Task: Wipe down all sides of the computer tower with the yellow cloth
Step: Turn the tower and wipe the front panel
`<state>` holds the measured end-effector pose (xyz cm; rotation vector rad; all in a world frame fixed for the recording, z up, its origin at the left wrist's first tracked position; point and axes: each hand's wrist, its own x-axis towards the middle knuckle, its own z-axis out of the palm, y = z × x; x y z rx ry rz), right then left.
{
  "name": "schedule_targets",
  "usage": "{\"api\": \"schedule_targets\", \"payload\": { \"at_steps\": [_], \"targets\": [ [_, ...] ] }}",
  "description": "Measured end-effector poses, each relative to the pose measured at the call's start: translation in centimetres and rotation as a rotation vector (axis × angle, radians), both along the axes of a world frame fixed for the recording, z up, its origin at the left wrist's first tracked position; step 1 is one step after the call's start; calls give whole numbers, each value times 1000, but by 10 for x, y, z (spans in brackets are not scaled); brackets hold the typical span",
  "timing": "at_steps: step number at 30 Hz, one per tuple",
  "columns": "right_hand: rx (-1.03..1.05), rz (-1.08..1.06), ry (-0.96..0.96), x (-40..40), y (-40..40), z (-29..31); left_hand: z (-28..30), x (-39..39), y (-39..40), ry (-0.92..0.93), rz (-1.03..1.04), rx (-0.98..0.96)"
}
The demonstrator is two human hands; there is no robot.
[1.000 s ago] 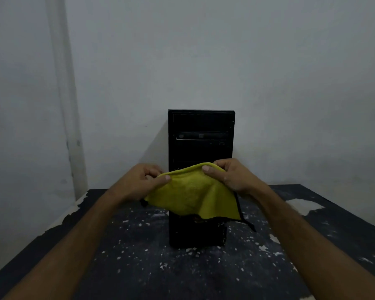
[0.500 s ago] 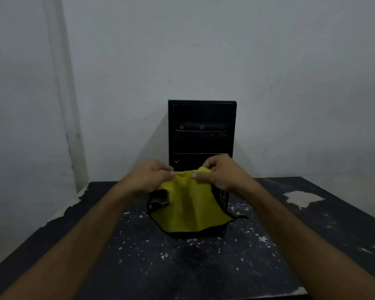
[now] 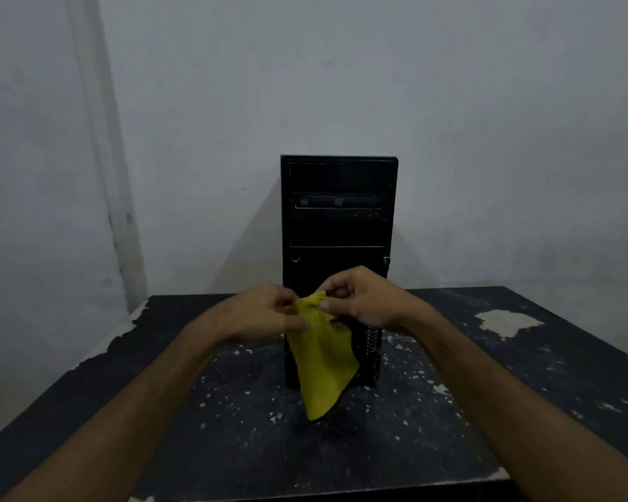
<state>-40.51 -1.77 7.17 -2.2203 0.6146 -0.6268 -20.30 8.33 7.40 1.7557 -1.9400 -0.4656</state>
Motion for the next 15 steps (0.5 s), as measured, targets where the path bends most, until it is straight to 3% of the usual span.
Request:
{"api": "schedule_targets", "payload": {
  "at_steps": [4,10,13,15],
  "targets": [
    [133,-24,2,-4,-5,-20,-28,15,-10,52,-132,86],
    [194,-171,-3,-21,-19,-63,-63,27,-24,645,-133,313],
    [170,-273,113,-25,-19,-92,-95,18,-28,698,2,399],
    [84,-360,195,-24,-16,-120,-122,9,-32,583,115,369]
  ]
}}
